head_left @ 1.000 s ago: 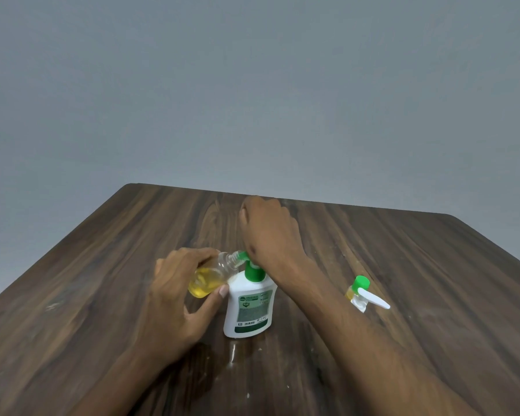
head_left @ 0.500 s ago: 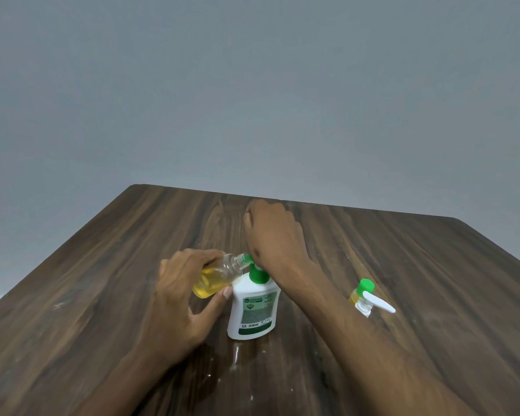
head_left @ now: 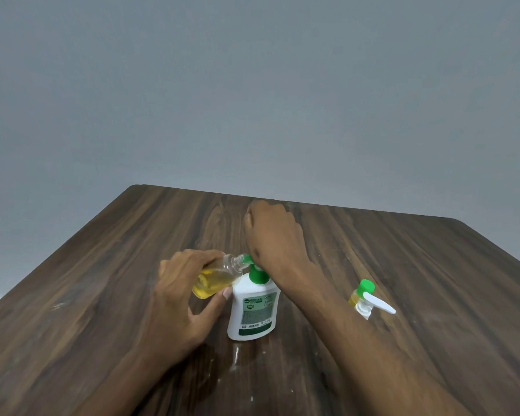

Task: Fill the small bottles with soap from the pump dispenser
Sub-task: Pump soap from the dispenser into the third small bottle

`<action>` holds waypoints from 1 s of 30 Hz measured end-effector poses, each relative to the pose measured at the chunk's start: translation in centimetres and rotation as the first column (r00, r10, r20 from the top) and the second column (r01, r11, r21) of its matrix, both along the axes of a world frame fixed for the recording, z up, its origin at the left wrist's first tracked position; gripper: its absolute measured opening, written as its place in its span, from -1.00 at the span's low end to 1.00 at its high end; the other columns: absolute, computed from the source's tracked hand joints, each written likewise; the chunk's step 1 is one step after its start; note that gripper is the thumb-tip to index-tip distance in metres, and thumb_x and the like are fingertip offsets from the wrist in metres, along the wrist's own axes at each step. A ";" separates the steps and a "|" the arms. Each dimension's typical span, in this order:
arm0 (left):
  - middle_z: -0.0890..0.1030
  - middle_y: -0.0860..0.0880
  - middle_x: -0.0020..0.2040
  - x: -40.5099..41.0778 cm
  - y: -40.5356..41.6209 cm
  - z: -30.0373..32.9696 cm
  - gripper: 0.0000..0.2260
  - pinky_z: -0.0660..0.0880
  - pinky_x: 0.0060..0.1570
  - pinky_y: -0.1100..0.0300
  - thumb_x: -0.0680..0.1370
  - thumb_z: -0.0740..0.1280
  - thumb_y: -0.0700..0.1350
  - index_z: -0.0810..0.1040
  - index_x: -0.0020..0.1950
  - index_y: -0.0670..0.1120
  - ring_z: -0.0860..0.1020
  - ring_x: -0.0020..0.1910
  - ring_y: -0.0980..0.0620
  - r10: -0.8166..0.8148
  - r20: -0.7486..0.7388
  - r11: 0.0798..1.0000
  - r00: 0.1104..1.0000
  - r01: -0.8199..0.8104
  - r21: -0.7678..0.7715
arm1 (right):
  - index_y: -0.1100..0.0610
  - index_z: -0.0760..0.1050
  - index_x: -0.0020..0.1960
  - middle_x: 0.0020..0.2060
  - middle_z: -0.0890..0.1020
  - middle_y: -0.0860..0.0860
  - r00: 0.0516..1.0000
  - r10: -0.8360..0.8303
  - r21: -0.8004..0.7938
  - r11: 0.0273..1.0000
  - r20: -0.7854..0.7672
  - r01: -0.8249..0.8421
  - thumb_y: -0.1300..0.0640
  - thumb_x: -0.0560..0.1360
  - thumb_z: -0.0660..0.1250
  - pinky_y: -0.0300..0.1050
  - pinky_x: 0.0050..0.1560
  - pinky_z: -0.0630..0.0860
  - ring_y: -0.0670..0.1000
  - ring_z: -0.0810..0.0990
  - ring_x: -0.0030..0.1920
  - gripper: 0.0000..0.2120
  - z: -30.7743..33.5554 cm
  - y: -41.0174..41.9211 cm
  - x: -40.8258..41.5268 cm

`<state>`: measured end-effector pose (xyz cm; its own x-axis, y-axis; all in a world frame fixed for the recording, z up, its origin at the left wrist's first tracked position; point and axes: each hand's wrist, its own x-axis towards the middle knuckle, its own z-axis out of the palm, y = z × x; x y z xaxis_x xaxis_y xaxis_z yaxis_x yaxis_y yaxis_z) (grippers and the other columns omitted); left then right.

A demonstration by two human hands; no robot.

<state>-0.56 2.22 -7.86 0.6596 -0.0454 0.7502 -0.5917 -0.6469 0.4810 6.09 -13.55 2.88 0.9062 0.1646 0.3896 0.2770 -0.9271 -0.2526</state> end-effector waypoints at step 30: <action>0.56 0.26 0.11 -0.4 -0.2 0.4 -0.68 0.40 0.11 0.16 0.53 0.39 0.11 0.59 0.23 0.02 0.51 0.14 0.25 -0.007 0.010 1.000 1.000 0.007 0.000 | 0.11 0.36 -0.09 -0.21 0.46 0.03 0.999 0.013 -0.057 0.998 0.053 -0.010 0.20 0.65 0.17 -0.03 -0.24 0.35 0.11 0.46 -0.21 -0.86 0.5 0.1 -0.1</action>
<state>-0.94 2.01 -7.42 0.6521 -0.0497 0.7565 -0.6006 -0.6429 0.4754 5.95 -13.44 3.37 0.8823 0.1980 0.4270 0.2994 -0.9361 -0.1845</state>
